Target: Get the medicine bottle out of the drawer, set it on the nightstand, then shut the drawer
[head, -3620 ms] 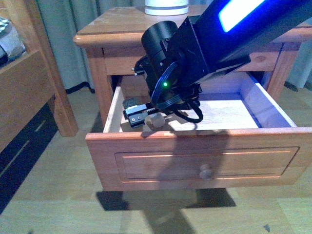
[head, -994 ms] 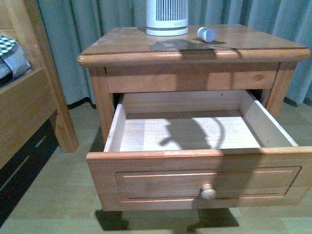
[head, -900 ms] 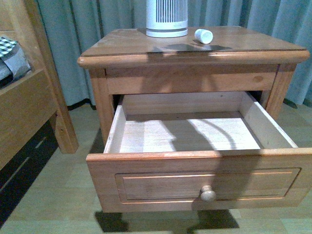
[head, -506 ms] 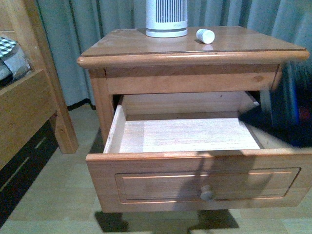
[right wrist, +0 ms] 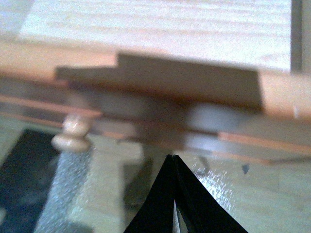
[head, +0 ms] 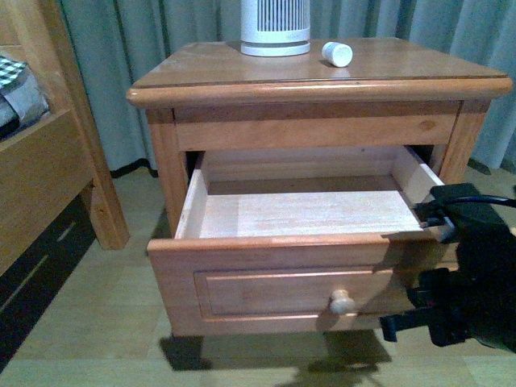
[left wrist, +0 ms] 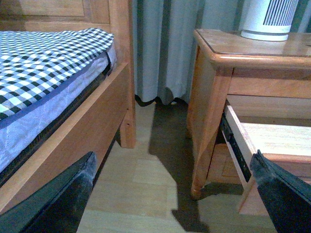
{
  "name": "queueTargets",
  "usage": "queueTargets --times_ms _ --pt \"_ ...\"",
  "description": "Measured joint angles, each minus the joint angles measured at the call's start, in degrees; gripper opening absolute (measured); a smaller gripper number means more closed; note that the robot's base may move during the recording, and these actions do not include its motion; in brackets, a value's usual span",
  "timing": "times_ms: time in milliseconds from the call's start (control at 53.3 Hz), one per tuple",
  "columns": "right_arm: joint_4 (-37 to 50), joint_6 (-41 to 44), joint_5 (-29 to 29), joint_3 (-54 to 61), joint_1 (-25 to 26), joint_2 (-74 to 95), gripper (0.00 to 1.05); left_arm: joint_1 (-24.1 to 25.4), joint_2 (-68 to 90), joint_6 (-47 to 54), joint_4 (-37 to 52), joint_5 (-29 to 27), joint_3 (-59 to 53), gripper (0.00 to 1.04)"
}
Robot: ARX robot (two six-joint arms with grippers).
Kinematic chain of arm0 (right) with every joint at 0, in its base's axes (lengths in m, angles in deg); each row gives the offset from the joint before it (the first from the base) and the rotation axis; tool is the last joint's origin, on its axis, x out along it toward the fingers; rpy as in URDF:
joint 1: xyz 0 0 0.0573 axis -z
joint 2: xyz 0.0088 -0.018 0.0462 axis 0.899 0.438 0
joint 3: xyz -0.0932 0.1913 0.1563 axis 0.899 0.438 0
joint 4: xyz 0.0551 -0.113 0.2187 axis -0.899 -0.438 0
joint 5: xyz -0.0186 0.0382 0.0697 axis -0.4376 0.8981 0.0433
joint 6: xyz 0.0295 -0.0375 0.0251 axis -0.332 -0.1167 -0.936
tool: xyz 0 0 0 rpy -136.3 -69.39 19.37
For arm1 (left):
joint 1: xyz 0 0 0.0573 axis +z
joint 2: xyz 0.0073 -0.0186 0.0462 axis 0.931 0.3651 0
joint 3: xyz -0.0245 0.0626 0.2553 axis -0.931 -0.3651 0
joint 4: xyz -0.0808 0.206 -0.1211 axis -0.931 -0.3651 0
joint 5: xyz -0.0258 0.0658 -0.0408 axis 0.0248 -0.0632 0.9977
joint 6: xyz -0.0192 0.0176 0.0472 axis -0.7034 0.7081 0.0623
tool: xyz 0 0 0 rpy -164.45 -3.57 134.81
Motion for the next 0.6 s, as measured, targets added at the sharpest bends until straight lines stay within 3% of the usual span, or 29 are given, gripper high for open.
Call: queueTargets --times_ms 244,600 --pt "3.30 8.09 -0.68 -16.48 1.33 13.07 0.03 0.00 0.00 0.02 0.00 0.00 0.00 0.98" --pt "-3.63 12.20 -2.12 -35.52 3.43 20.98 0.03 0.00 0.00 0.02 0.00 0.00 0.00 0.98"
